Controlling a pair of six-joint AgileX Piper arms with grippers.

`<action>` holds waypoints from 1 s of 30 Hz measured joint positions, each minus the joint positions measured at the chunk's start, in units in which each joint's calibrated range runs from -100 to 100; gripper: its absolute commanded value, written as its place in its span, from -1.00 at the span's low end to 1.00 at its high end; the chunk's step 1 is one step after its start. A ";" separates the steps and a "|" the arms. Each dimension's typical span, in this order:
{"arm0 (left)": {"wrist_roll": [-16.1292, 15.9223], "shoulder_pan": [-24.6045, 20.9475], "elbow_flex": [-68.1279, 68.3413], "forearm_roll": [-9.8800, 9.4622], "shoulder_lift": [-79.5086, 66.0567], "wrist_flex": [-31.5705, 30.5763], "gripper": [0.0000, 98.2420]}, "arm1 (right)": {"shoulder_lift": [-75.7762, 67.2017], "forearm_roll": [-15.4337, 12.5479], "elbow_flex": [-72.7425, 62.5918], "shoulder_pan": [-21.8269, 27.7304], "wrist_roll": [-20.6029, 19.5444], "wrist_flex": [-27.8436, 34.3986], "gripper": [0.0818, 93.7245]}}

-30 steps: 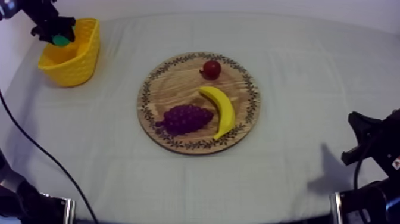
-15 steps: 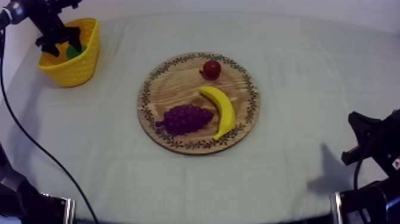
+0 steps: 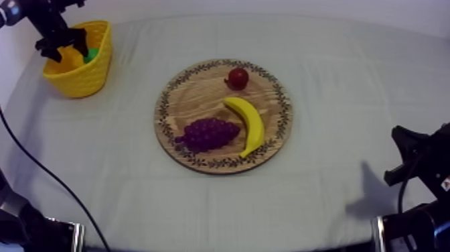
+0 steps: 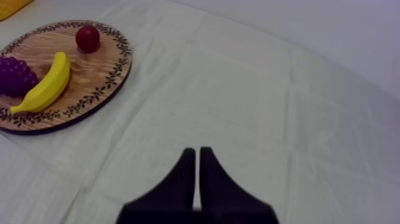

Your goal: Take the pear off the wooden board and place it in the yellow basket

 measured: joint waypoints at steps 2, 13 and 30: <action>-0.31 0.00 0.65 0.12 -1.21 -0.41 0.39 | 0.00 0.00 0.00 0.00 -0.01 0.00 -0.99; -0.60 0.67 6.79 0.41 -10.67 -2.79 -0.05 | 0.00 0.00 0.00 0.00 -0.01 0.00 -0.99; -2.34 2.39 23.77 0.19 -31.68 -10.46 -0.53 | 0.00 0.00 0.00 0.00 -0.11 0.00 -0.99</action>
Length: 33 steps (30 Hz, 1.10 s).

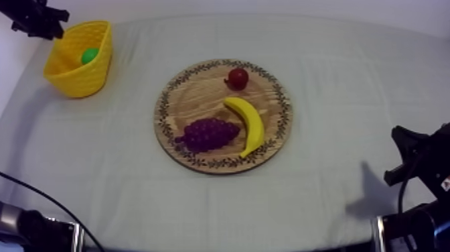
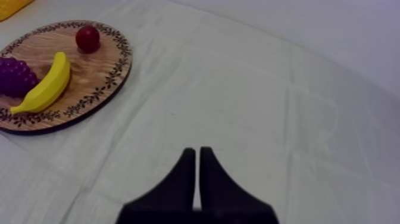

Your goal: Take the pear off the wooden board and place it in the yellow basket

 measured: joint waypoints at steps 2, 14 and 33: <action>-0.36 0.26 2.40 0.06 -2.85 -1.03 -0.56 | 0.00 0.00 0.00 0.00 0.03 0.00 -0.99; -2.79 0.67 20.94 0.89 -23.05 -9.54 -0.68 | 0.00 0.00 0.00 0.00 0.07 0.00 -0.99; -1.44 5.59 49.42 -0.18 -57.87 -19.82 -0.98 | 0.00 0.00 0.00 0.00 0.11 0.00 -0.99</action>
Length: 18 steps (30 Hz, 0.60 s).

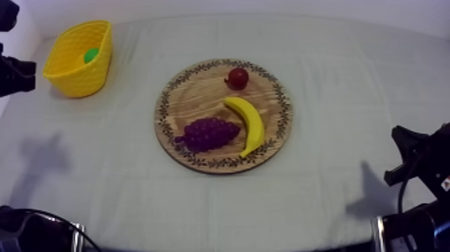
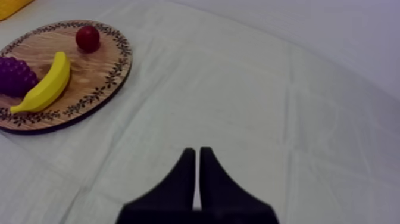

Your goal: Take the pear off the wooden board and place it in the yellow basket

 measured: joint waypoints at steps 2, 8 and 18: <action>0.24 -0.12 3.47 0.45 -3.46 -0.76 -0.99 | 0.00 0.00 0.00 0.00 0.00 0.00 -0.99; 0.59 -0.32 13.84 1.22 -15.35 -2.46 -1.00 | 0.00 0.00 0.00 0.00 0.00 0.00 -0.99; 1.42 0.92 29.22 1.68 -35.52 -5.81 -1.00 | 0.00 0.00 0.00 0.00 -0.03 0.00 -0.99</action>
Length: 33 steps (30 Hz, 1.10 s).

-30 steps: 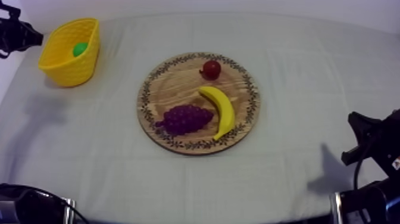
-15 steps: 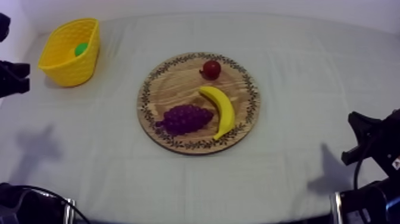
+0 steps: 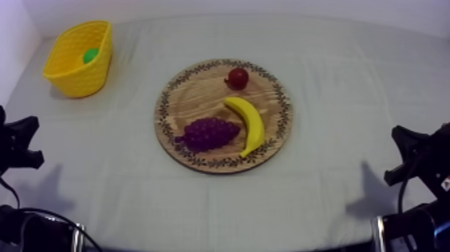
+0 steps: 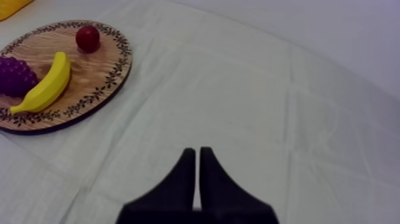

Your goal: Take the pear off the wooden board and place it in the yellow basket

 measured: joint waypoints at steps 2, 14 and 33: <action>-0.28 0.20 2.48 0.08 -3.67 -0.63 -1.00 | 0.00 0.00 0.00 0.00 0.00 0.00 -0.99; -2.20 0.30 14.40 0.68 -14.57 -11.11 -1.00 | 0.00 0.00 0.00 0.00 0.00 0.00 -0.99; 11.25 -3.34 18.85 -4.73 -14.63 -13.64 -1.00 | 0.00 0.00 0.00 0.00 -0.01 0.00 -0.99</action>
